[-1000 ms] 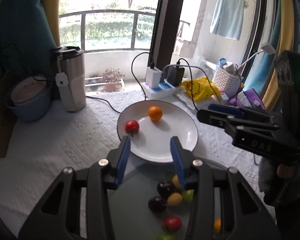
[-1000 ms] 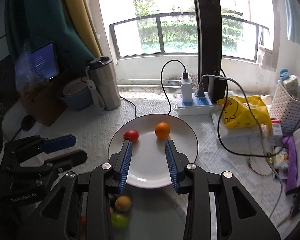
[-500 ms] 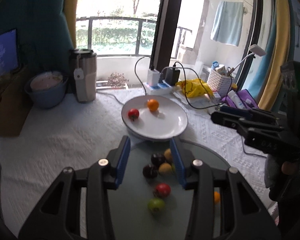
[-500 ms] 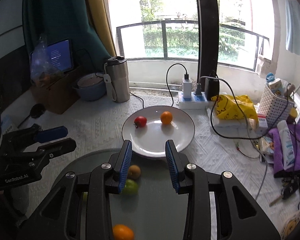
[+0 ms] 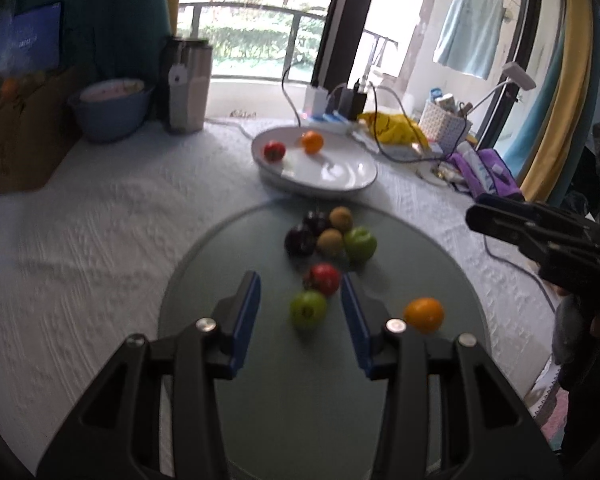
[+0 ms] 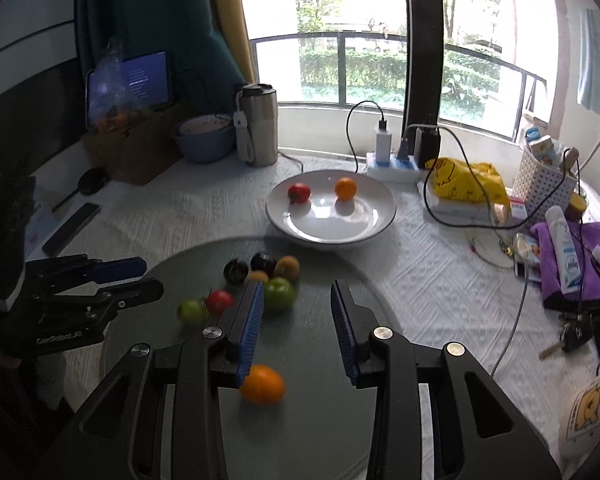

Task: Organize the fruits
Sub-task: 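Grasp the second orange with the right tool while the left tool grasps the green tomato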

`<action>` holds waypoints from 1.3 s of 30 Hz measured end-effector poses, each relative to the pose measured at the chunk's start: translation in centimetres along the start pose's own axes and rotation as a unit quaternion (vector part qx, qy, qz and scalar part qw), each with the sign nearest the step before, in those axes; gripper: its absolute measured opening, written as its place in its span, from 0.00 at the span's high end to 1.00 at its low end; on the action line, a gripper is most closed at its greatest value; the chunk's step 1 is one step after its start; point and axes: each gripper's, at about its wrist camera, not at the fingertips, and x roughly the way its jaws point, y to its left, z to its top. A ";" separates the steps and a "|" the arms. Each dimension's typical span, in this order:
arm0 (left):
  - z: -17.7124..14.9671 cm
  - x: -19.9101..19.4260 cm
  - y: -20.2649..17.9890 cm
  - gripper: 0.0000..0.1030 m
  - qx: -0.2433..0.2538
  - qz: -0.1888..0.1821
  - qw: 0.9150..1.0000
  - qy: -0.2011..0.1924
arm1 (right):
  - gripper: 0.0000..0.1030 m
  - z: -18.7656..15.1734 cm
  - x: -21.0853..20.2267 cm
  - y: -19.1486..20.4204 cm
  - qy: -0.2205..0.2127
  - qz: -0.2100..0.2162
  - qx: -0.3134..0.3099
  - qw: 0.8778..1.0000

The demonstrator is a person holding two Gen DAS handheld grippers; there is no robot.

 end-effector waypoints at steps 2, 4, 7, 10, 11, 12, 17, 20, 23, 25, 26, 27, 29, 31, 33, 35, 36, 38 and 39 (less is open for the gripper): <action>-0.7 0.2 0.0 0.57 -0.002 0.002 1.000 0.007 | 0.64 -0.8 0.0 0.2 0.003 0.000 0.000 1.000; -1.3 0.4 -0.3 0.57 0.000 0.002 1.000 0.014 | 0.62 -1.4 0.0 0.3 0.006 0.002 0.002 1.000; -2.0 0.9 -0.7 0.57 0.010 0.009 1.000 0.026 | 0.55 -2.4 0.3 0.5 0.014 0.009 0.005 1.000; -2.4 1.6 -0.9 0.57 0.012 0.010 0.999 0.041 | 0.52 -3.4 0.8 0.4 0.023 0.013 0.008 1.000; -2.5 1.7 -1.0 0.56 0.014 0.012 0.999 0.044 | 0.51 -3.6 0.9 0.3 0.025 0.015 0.010 1.000; -2.6 1.8 -1.1 0.56 0.017 0.014 0.999 0.046 | 0.51 -3.9 1.1 0.3 0.028 0.018 0.011 0.999; -2.5 2.6 -1.4 0.38 0.018 0.011 0.998 0.055 | 0.47 -5.1 1.9 0.1 0.042 0.030 0.016 0.999; -2.4 3.1 -1.5 0.37 0.017 0.014 0.998 0.060 | 0.45 -5.5 2.3 0.0 0.050 0.038 0.016 0.998; -2.1 3.8 -1.4 0.37 0.012 0.022 0.997 0.067 | 0.44 -5.7 2.7 0.1 0.055 0.050 0.017 0.997; -1.9 4.2 -1.3 0.37 0.013 0.030 0.997 0.069 | 0.44 -5.7 3.0 0.2 0.057 0.056 0.017 0.997; -1.8 4.4 -1.2 0.37 0.014 0.034 0.997 0.070 | 0.44 -5.8 3.1 0.2 0.060 0.061 0.016 0.996; -1.7 4.6 -1.1 0.37 0.015 0.037 0.997 0.071 | 0.44 -5.8 3.2 0.3 0.061 0.063 0.016 0.996; -1.6 4.8 -1.0 0.37 0.016 0.037 0.997 0.069 | 0.44 -5.9 3.6 0.5 0.068 0.072 0.016 0.995; -1.5 4.9 -0.9 0.37 0.016 0.035 0.997 0.067 | 0.44 -6.0 3.9 0.6 0.072 0.074 0.015 0.995; -1.4 5.0 -1.0 0.37 0.022 0.039 0.997 0.066 | 0.44 -6.2 4.4 0.7 0.080 0.078 0.016 0.994; -1.4 5.2 -1.1 0.37 0.028 0.040 0.997 0.064 | 0.44 -6.4 4.7 0.8 0.088 0.077 0.013 0.993; -1.4 5.2 -1.1 0.38 0.029 0.040 0.997 0.064 | 0.44 -6.5 4.9 0.9 0.090 0.076 0.011 0.993; -1.3 5.3 -1.1 0.42 0.031 0.037 0.997 0.061 | 0.45 -6.5 4.9 0.9 0.092 0.075 0.010 0.993; -1.3 5.3 -1.1 0.50 0.032 0.038 0.997 0.060 | 0.47 -6.5 4.9 0.8 0.091 0.075 0.010 0.993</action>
